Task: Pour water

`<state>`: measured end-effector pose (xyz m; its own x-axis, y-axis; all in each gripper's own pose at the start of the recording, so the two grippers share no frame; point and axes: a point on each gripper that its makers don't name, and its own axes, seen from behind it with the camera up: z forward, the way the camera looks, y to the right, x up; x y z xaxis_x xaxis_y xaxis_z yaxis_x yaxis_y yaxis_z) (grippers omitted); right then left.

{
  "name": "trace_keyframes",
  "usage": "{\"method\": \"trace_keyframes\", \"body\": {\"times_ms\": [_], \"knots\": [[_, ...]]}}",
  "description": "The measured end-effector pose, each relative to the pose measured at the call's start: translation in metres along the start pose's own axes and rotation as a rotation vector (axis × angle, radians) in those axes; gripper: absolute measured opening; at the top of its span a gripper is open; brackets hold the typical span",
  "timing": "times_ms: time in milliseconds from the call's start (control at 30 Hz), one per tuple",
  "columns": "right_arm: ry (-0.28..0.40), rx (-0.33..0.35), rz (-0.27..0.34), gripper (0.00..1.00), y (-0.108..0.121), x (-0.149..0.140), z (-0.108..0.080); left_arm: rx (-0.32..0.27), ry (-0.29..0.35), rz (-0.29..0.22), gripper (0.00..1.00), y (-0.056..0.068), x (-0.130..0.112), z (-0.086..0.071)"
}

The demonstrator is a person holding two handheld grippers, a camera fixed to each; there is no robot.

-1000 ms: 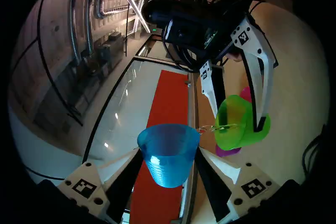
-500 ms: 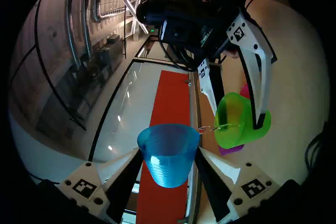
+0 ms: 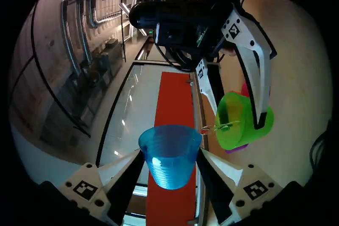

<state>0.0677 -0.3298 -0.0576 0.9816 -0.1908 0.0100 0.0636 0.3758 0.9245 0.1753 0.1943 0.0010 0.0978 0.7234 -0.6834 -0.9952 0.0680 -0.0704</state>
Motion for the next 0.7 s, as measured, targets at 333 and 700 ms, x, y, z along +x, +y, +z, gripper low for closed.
{"method": "trace_keyframes", "body": {"times_ms": [333,700], "knots": [[0.001,-0.003,0.001,0.90,0.0007,0.0009,0.0009,0.010,0.000,0.045,0.82,-0.0013,0.0013,0.0005],[0.002,-0.005,0.002,0.91,0.0002,0.0015,0.0008,0.017,-0.002,0.068,0.82,-0.0012,0.0026,-0.0028]]}}
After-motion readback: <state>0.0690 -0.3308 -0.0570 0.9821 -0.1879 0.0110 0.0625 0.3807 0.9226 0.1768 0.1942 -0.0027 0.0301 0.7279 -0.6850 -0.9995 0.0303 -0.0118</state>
